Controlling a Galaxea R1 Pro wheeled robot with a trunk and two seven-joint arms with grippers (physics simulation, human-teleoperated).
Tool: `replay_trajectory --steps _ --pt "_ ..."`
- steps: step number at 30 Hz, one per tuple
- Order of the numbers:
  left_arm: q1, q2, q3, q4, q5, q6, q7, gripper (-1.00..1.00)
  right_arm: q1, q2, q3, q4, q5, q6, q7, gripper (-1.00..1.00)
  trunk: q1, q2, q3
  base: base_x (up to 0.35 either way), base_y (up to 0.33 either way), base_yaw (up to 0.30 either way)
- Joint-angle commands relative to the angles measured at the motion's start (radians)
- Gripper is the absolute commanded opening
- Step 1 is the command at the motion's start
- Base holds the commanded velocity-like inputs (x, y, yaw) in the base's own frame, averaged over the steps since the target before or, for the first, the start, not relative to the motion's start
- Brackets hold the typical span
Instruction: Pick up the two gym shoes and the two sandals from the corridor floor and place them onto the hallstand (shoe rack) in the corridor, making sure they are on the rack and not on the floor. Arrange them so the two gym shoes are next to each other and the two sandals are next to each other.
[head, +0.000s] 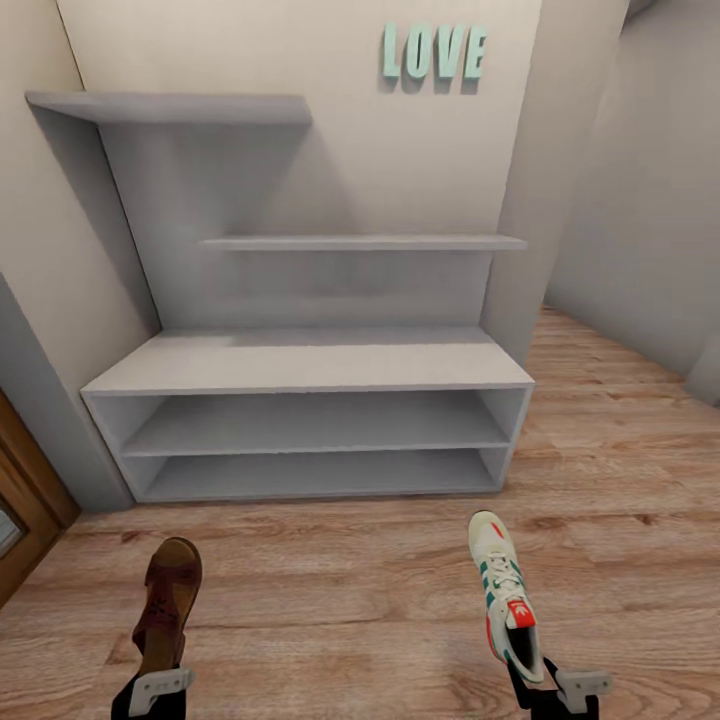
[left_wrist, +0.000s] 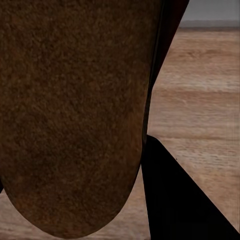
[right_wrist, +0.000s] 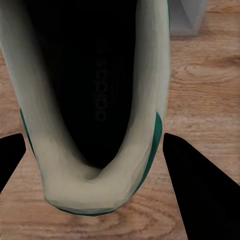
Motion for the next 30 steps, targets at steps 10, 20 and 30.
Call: replay_trajectory --steps 10,20,30 --pt "-0.126 -0.026 -0.013 0.099 -0.028 0.197 0.002 -1.00 -0.001 -0.013 -0.014 -0.003 0.004 -0.002 -0.023 -1.00 0.000 0.000 -0.001 0.000 0.000 0.000" --pt "-0.331 -0.048 -0.185 0.099 -0.062 0.571 0.057 -1.00 -0.001 -0.041 -0.072 -0.002 0.000 0.002 -0.183 -1.00 0.000 0.000 -0.001 0.000 0.000 0.000" --pt "-0.531 -0.096 -0.293 0.097 -0.062 0.846 0.114 -1.00 -0.001 -0.067 -0.288 -0.005 0.003 0.008 -0.192 -1.00 0.000 0.000 -0.001 0.000 0.000 0.000"
